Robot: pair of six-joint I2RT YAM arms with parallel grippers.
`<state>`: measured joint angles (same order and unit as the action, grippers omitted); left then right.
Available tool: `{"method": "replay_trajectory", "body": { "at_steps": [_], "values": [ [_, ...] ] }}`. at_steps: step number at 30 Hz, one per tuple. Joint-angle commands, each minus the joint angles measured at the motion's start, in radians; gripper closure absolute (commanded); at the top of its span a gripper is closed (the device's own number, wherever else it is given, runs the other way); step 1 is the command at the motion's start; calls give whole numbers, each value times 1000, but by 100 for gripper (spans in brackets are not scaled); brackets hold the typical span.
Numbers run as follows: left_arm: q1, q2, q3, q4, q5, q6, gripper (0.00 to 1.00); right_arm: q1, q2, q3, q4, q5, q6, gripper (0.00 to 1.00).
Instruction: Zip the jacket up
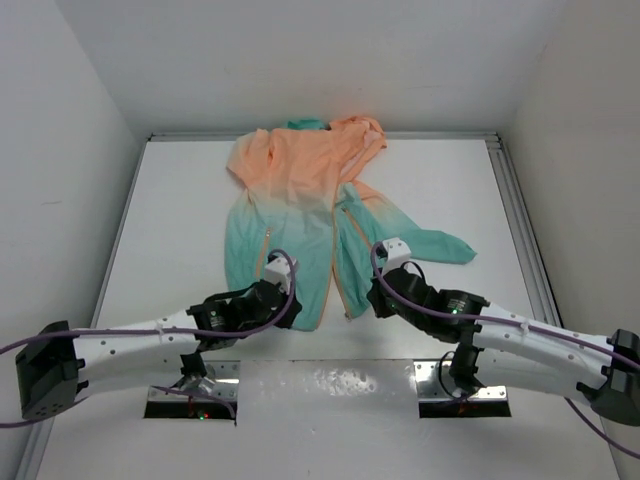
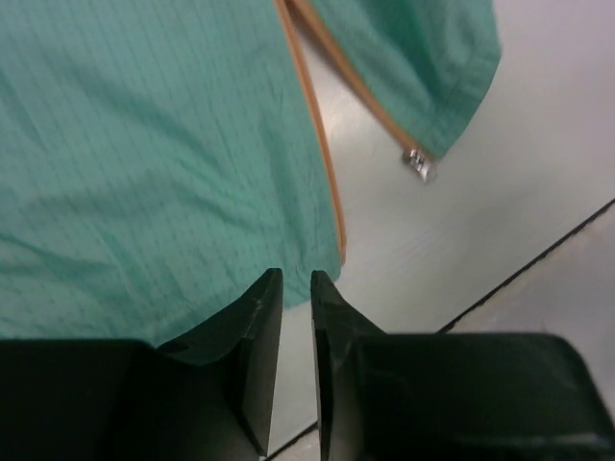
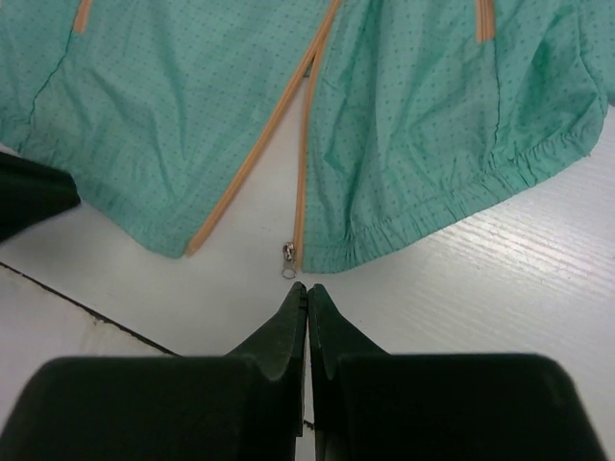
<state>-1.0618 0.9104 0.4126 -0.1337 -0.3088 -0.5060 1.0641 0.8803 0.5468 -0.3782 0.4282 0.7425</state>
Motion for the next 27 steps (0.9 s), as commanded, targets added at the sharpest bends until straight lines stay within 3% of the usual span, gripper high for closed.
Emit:
{"method": "replay_trajectory", "body": {
  "at_steps": [1, 4, 6, 13, 22, 27],
  "values": [
    [-66, 54, -29, 12, -46, -55, 81, 5, -10, -4, 73, 23, 24, 100],
    [-99, 100, -38, 46, -62, -52, 64, 7, -4, -31, 105, -2, 29, 100],
    [-102, 151, -20, 75, -65, -36, 59, 7, 3, -51, 116, -25, 44, 100],
    [-101, 298, 29, 112, -95, 7, 58, 8, -17, -114, 174, -69, 72, 94],
    [-102, 337, 45, 190, -39, 29, 59, 14, 8, -133, 216, -94, 80, 90],
    [-101, 396, 71, 178, -38, 34, 67, 25, 36, -145, 262, -92, 100, 90]
  ]
}}
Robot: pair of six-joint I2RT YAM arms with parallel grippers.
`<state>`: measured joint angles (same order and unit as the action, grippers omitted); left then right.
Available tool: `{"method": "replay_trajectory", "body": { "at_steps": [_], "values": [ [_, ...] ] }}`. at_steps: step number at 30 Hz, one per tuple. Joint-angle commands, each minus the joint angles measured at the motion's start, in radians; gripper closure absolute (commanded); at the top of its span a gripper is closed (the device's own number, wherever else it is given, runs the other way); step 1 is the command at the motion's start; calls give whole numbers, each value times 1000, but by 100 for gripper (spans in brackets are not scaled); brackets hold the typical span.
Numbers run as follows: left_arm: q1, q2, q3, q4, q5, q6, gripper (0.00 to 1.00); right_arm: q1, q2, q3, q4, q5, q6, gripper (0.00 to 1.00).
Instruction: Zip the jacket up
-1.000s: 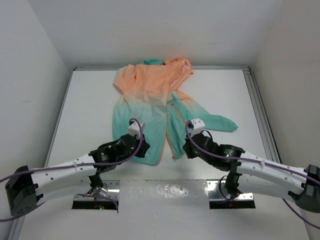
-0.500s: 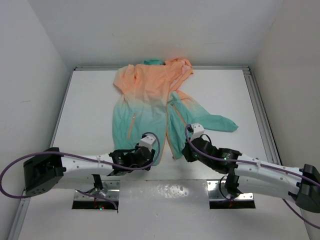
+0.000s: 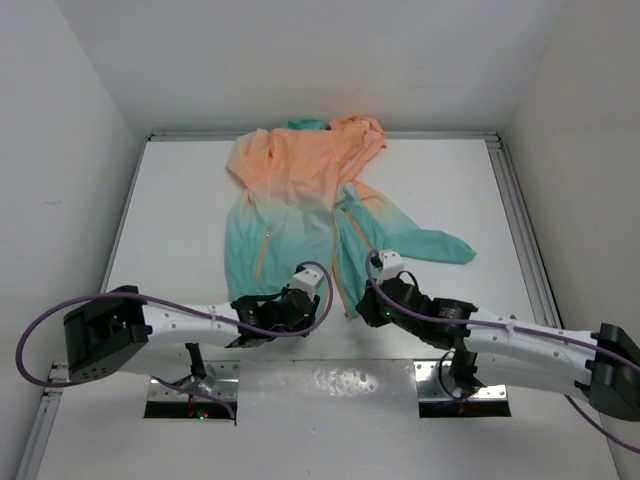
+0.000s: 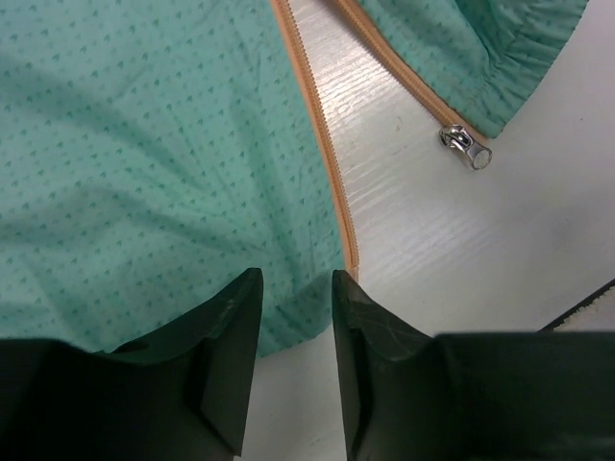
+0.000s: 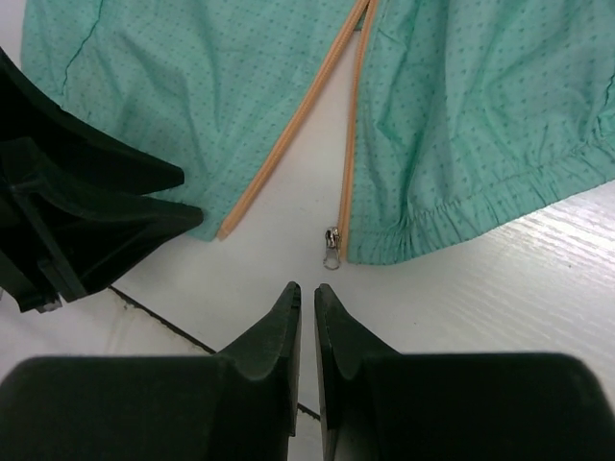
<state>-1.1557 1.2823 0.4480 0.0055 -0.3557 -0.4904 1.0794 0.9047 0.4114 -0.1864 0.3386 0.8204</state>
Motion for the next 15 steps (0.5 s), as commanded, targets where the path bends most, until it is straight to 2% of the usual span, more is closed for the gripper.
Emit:
{"method": "replay_trajectory", "body": {
  "at_steps": [1, 6, 10, 11, 12, 15],
  "values": [
    [-9, 34, 35, 45, 11, 18, 68, 10, 13, -10, 77, -4, 25, 90],
    [-9, 101, 60, 54, 24, 16, 72, 10, -1, -25, 114, 0, 37, 88],
    [-9, 133, 63, 70, 32, 3, 86, 10, -3, -45, 142, -3, 68, 80],
    [-9, 140, 63, 74, 32, -3, 96, 10, 5, -51, 154, -6, 75, 78],
    [-9, 138, 64, 79, 29, -7, 100, 10, 13, -59, 174, -12, 83, 75],
    [-9, 94, 51, 111, 17, -34, 100, 10, 42, -69, 198, -4, 149, 69]
  ]
}}
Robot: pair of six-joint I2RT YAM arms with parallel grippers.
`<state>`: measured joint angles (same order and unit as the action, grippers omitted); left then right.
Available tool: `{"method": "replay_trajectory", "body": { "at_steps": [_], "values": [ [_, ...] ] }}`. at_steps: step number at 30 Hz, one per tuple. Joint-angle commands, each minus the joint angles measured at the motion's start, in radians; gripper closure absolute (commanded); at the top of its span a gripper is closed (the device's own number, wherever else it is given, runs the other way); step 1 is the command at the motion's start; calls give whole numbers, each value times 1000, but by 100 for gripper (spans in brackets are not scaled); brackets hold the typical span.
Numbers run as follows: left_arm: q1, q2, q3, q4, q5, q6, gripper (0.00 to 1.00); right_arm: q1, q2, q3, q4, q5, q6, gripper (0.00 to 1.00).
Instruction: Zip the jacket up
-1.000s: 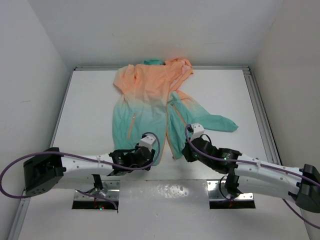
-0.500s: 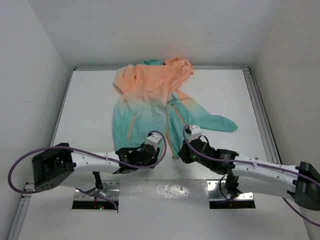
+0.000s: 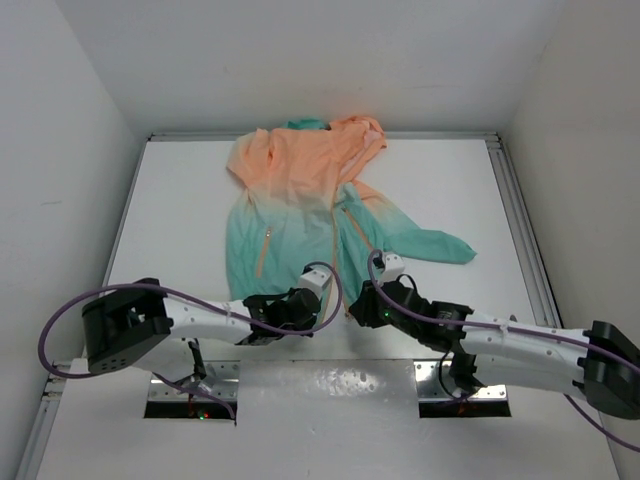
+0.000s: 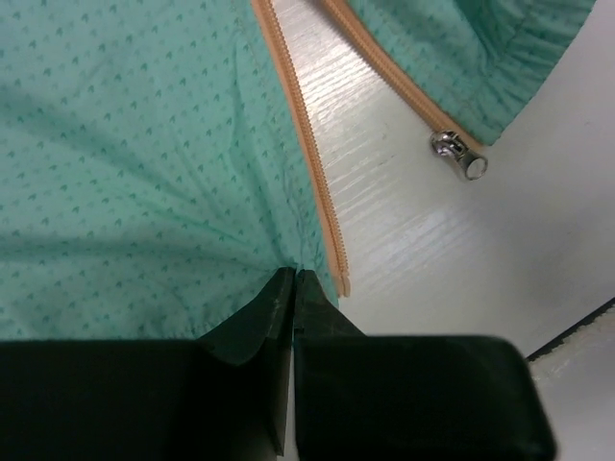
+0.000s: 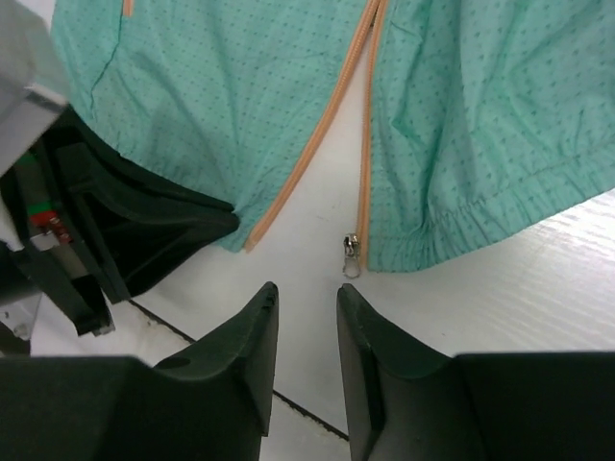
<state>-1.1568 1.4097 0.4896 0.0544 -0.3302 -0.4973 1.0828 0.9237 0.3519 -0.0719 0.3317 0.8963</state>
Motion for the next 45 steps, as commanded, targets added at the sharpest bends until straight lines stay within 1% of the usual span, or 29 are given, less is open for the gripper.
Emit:
{"method": "replay_trajectory", "body": {
  "at_steps": [1, 3, 5, 7, 10, 13, 14, 16, 19, 26, 28, 30, 36, 39, 42, 45],
  "values": [
    [-7, -54, 4, 77, -10, -38, 100, 6, 27, -13, 104, 6, 93, 69],
    [-7, -115, -11, 125, -24, -52, 100, 5, 38, -21, 145, 7, 137, 70],
    [-6, -169, -19, 162, -41, -70, 100, 6, 44, -16, 181, -6, 167, 83],
    [-7, -219, -29, 183, -47, -83, 100, 6, 44, -14, 210, -19, 191, 100],
    [-6, -273, -86, 258, -58, -101, 100, 6, 41, -2, 257, -19, 204, 100],
    [-7, -357, -140, 329, -79, -110, 100, 6, 21, 4, 314, -17, 223, 67],
    [-7, -377, -170, 344, -81, -112, 100, 6, 20, -2, 326, -16, 230, 51],
    [-6, -428, -200, 383, -89, -121, 100, 6, 17, -19, 372, -16, 262, 46],
    [-7, -477, -232, 406, -89, -113, 100, 6, 27, -31, 434, -19, 280, 47],
    [-6, -526, -276, 458, -37, -104, 100, 6, 98, -8, 481, -36, 289, 56],
    [-6, -531, -284, 470, -24, -101, 100, 6, 102, -14, 501, -31, 296, 57],
    [-6, -541, -289, 482, -7, -99, 100, 6, 102, -33, 552, -29, 296, 62],
    [-7, -574, -312, 493, 10, -101, 100, 6, 133, -30, 580, -25, 309, 67],
    [-6, -586, -318, 492, 13, -104, 100, 5, 155, -16, 557, -28, 323, 68],
    [-7, -598, -324, 492, 14, -107, 100, 5, 161, -27, 581, -28, 337, 67],
    [-7, -601, -327, 498, 17, -110, 100, 5, 165, -25, 570, -28, 342, 67]
  ]
}}
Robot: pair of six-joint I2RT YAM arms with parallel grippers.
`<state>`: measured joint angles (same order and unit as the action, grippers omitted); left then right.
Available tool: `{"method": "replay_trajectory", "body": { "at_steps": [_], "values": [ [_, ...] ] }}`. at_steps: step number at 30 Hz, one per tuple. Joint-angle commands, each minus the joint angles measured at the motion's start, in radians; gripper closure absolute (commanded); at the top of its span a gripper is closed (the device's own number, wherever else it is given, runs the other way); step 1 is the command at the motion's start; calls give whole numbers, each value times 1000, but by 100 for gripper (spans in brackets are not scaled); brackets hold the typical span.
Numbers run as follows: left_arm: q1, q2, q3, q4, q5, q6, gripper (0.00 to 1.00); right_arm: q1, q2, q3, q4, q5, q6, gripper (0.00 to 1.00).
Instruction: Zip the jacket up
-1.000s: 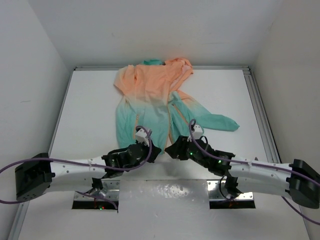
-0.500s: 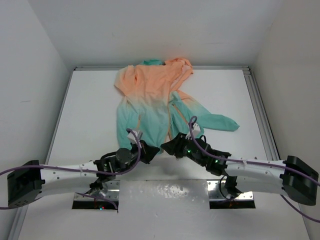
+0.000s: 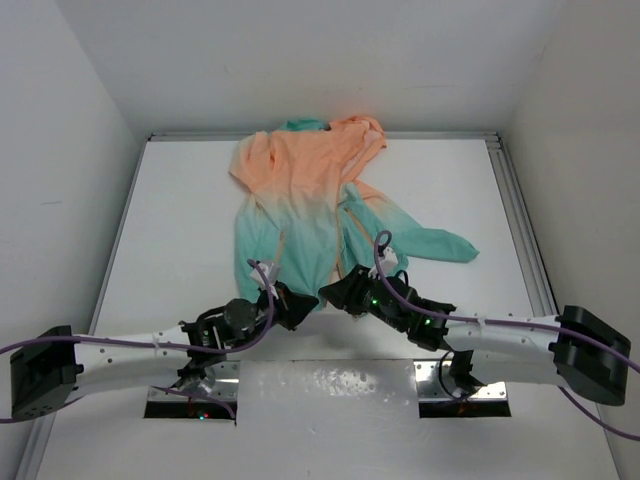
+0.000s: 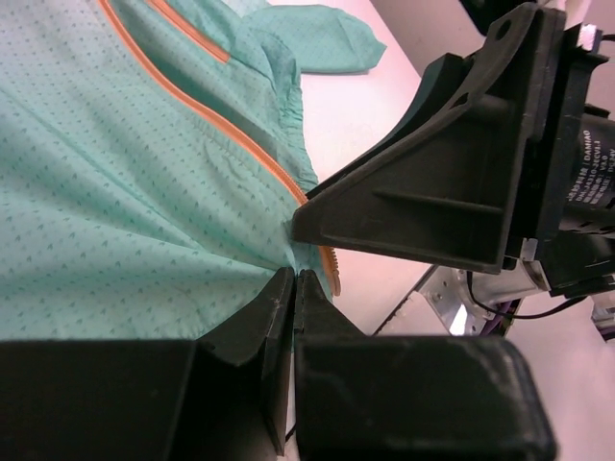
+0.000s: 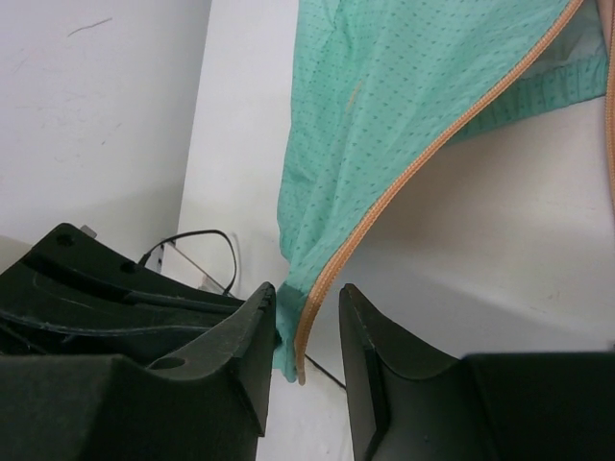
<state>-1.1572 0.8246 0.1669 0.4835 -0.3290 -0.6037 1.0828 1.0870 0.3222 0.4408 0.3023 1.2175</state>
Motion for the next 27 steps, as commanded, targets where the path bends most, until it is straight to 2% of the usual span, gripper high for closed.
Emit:
{"method": "replay_trajectory", "body": {
  "at_steps": [1, 3, 4, 8, 11, 14, 15, 18, 24, 27],
  "values": [
    [-7, -16, -4, 72, 19, -4, 100, 5, 4, 5, 58, 1, 22, 68],
    [-7, -12, -7, 82, 25, -5, 100, 5, 5, -6, 87, 3, 27, 73],
    [-6, -9, -7, 89, 30, -8, 100, 5, 7, -9, 99, 1, 28, 79],
    [-6, -10, -15, 99, 41, -19, 100, 5, 22, -17, 137, -6, 34, 92],
    [-6, -19, -18, 101, 45, -28, 100, 5, 24, -60, 240, -5, 43, 100],
    [-6, -30, -26, 105, 57, -45, 83, 3, 24, -90, 328, -11, 33, 100],
    [-6, -39, -32, 107, 59, -59, 72, 2, 24, -110, 376, -12, 31, 100],
    [-2, -61, -53, 116, 58, -103, 59, -14, 24, -140, 455, -48, 40, 100],
    [34, -76, -86, 158, 108, -185, 56, -61, 39, -183, 596, -159, 46, 100],
    [59, -85, -90, 164, 143, -205, 56, -122, 68, -213, 740, -259, 105, 100]
  ]
}}
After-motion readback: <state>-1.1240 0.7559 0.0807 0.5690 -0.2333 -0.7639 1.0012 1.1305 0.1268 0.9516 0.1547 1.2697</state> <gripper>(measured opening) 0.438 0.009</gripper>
